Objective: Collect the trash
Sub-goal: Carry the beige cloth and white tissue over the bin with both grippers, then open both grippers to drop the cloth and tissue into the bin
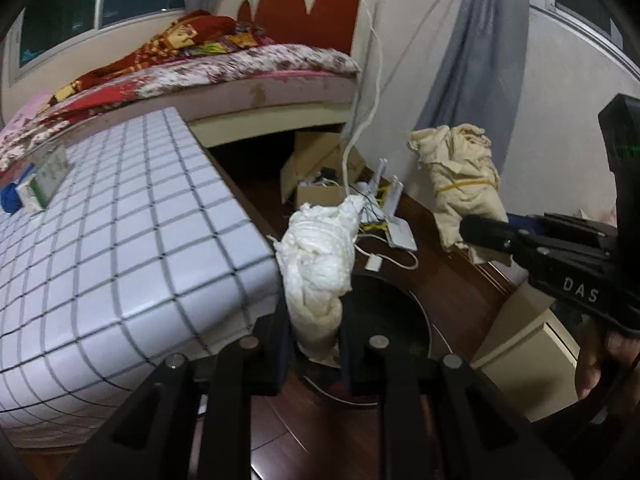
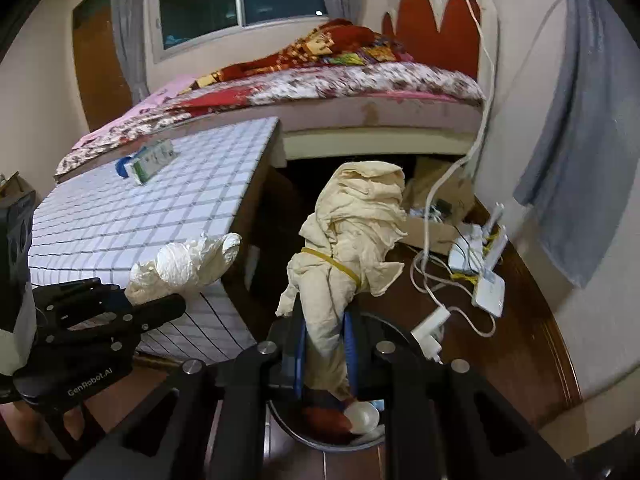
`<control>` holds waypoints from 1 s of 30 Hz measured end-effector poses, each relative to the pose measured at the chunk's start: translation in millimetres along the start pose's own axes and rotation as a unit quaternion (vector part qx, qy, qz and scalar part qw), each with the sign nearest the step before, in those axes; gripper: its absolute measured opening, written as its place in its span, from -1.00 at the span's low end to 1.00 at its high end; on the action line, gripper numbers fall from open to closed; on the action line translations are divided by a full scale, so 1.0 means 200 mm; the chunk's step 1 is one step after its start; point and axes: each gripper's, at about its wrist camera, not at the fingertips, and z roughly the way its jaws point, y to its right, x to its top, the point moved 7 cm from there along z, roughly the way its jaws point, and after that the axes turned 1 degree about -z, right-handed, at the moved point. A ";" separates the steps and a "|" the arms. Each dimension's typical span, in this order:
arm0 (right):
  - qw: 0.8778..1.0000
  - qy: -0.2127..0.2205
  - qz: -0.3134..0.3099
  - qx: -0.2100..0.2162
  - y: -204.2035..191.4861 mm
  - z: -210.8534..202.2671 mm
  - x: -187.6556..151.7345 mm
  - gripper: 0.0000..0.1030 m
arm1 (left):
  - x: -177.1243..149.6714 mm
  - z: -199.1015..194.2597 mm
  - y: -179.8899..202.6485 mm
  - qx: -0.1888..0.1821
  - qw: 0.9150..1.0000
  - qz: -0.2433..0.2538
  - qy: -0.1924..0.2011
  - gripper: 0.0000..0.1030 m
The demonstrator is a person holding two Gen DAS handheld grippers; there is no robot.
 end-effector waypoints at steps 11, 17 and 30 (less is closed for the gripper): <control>0.997 -0.060 0.037 -0.023 0.22 0.10 -0.29 -0.66 | -0.15 0.19 0.18 -0.030 0.998 0.011 -0.048 -0.58; 0.995 -0.088 0.028 -0.023 0.23 0.20 -0.36 -0.66 | -0.24 0.32 0.20 -0.032 0.996 0.013 -0.084 -0.58; 0.990 -0.141 0.009 -0.024 0.24 0.46 -0.46 -0.66 | -0.30 0.50 0.16 -0.036 0.993 -0.013 -0.111 -0.57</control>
